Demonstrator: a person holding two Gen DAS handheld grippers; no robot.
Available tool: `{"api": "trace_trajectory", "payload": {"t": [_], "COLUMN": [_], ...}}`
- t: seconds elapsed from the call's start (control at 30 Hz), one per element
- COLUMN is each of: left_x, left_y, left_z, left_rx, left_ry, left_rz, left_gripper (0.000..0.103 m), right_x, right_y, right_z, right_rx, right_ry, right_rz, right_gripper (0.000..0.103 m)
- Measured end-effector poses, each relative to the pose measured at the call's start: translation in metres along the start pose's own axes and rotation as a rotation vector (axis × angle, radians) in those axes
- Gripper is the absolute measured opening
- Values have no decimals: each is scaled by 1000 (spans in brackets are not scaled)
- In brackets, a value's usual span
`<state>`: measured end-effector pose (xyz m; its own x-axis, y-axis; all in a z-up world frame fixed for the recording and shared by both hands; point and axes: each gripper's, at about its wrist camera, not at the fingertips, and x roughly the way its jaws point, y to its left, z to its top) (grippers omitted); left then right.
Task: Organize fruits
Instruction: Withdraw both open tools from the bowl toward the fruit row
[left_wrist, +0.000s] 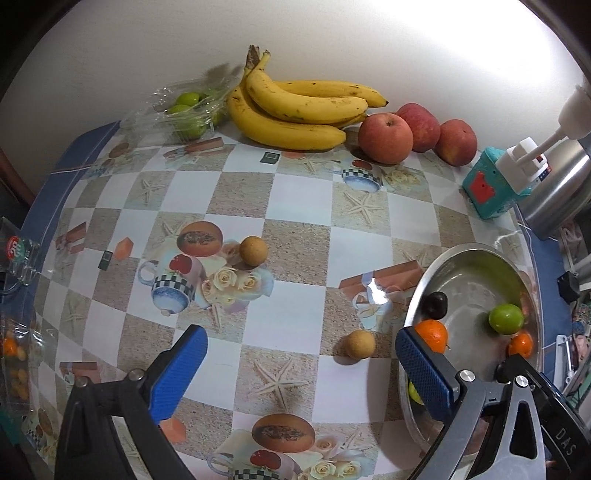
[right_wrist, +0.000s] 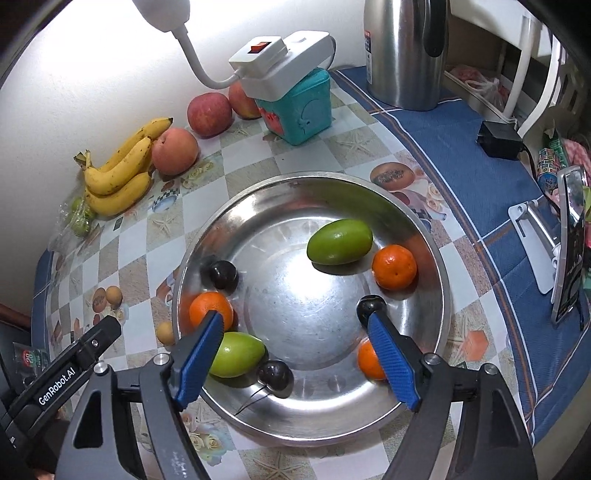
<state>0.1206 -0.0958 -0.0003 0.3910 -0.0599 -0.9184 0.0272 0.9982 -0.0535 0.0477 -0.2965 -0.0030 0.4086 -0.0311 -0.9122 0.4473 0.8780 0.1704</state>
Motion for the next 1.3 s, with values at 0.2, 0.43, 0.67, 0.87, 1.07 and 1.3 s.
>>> {"api": "trace_trajectory", "payload": {"t": [0.2,0.43,0.67,0.87,1.07,1.3], "left_x": [1,0,-1,-2,-4,-4], "left_y": [3,6,9,16,34,69], "left_z": [0,1,3,6,11,17], "left_rx": [-1,-6,-13,-10,24,-14], "left_ry": [-8,-14,-18,-31,-68,-78], "left_rz": [29,33,29,49,152,220], "left_gripper": [103,103,103,103,103,103], "right_x": [1,0,0,3,6,22], "right_y": [0,1,3,6,19,43], "right_z": [1,0,-1,-1,-2,-6], "right_rx": [-3,-9,-9,-18,-50,-83], "right_ry": [-2,-16,-24,-26,-26,29], "right_rz": [-7,-19,-18,-13,-6,44], "right_gripper": [83,101,101,101,101,101]}}
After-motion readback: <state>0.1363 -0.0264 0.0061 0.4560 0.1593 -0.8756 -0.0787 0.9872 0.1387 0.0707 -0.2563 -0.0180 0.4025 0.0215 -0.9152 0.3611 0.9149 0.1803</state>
